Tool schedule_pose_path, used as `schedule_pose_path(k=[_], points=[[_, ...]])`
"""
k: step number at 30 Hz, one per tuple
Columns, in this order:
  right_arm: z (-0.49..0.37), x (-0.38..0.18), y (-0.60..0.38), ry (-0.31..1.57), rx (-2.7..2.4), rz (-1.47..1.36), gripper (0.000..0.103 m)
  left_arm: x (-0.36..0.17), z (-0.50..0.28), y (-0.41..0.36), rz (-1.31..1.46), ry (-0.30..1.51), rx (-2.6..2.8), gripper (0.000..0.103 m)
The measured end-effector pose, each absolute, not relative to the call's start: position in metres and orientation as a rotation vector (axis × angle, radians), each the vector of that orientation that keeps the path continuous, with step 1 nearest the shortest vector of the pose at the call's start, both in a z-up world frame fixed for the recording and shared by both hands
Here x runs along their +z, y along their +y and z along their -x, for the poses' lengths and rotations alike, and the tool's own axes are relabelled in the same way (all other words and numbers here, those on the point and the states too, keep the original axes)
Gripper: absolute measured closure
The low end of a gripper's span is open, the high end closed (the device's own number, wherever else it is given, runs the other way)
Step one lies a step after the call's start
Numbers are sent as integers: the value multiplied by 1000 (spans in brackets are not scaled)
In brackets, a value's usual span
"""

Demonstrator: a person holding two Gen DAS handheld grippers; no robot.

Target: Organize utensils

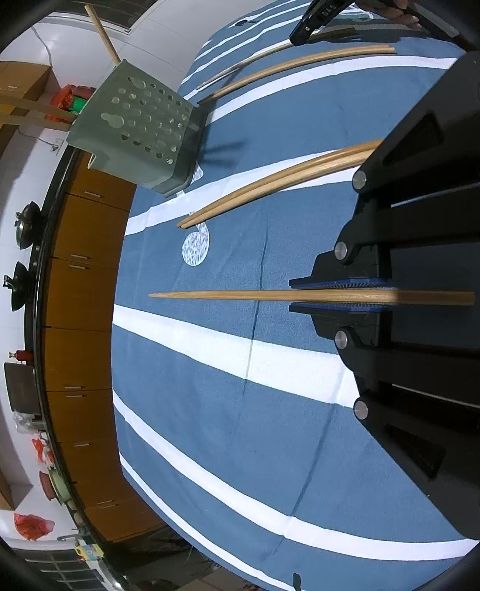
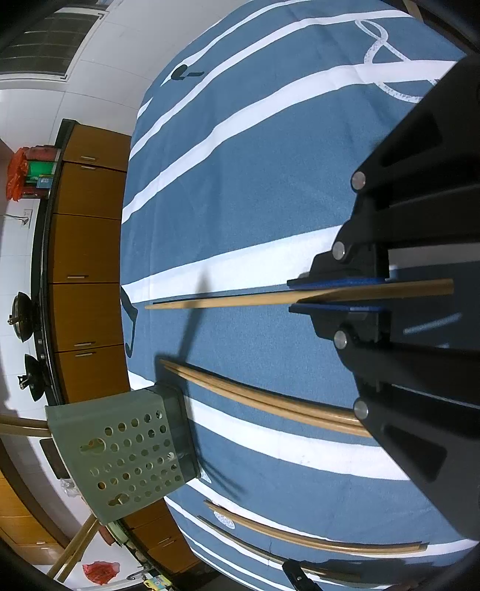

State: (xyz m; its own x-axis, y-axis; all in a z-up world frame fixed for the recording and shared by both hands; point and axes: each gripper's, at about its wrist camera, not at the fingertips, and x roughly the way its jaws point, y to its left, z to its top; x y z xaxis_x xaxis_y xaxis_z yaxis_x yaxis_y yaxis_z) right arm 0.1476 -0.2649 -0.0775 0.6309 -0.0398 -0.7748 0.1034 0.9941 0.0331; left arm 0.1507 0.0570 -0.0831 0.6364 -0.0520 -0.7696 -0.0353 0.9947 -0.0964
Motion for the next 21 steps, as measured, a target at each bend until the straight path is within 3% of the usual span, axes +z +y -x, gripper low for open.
schedule_pose_path(k=[21], points=[[-148, -79, -265, 885, -78, -86, 93, -83, -150, 59, 118, 881, -14, 94]])
